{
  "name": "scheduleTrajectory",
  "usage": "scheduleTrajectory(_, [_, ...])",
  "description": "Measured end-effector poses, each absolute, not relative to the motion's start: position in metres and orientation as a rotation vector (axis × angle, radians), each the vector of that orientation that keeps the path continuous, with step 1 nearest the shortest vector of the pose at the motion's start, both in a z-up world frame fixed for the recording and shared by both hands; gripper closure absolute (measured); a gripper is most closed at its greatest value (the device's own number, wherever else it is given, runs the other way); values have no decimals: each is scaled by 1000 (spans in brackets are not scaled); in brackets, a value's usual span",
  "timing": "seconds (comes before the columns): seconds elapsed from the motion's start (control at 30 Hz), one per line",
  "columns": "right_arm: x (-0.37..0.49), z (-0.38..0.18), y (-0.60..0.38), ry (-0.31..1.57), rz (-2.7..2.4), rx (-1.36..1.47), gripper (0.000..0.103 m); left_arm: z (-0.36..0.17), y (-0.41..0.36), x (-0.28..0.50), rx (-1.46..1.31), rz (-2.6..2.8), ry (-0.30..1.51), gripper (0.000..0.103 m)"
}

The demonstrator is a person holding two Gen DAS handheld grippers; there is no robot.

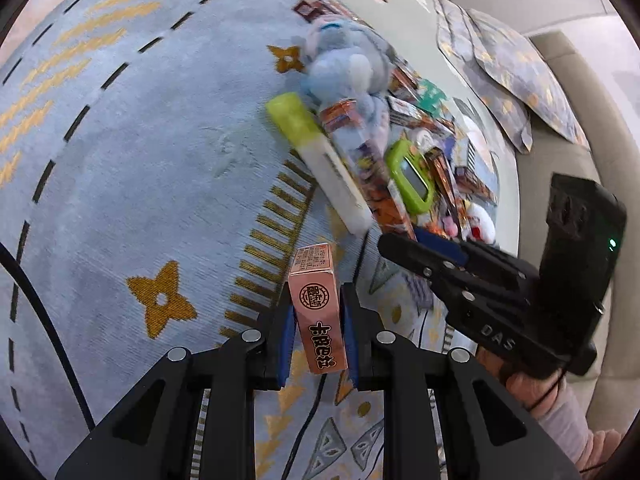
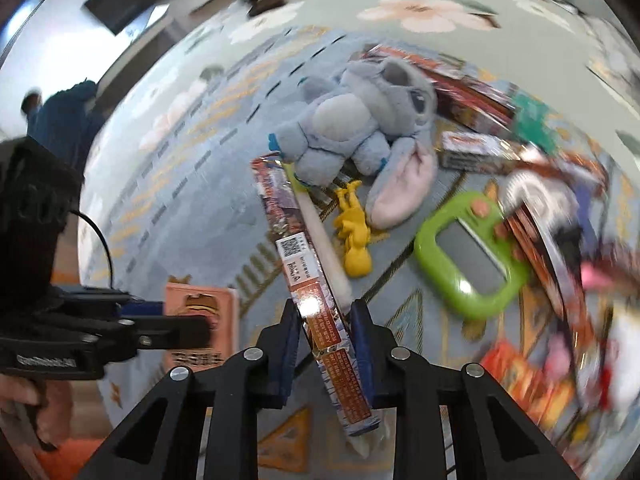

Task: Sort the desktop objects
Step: 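Grasp the long candy stick package with the right gripper while left holds box, then carry pink box and candy package to the gold plate and release both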

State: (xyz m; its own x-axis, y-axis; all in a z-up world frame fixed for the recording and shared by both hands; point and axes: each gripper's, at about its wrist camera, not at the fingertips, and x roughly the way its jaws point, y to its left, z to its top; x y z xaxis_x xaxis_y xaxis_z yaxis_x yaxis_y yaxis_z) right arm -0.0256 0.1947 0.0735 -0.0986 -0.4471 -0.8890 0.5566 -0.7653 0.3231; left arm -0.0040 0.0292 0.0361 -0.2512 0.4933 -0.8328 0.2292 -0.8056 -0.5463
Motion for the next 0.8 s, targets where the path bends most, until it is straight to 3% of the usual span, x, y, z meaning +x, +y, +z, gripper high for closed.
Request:
scheduleTrajectory(0.37, [49, 113, 273, -178, -2147, 1652, 86, 60, 90, 16, -1794, 2087, -598, 85])
scheduleTrajectory(0.8, [106, 174, 418, -421, -2455, 1646, 86, 108, 237, 16, -1602, 1918, -322, 85])
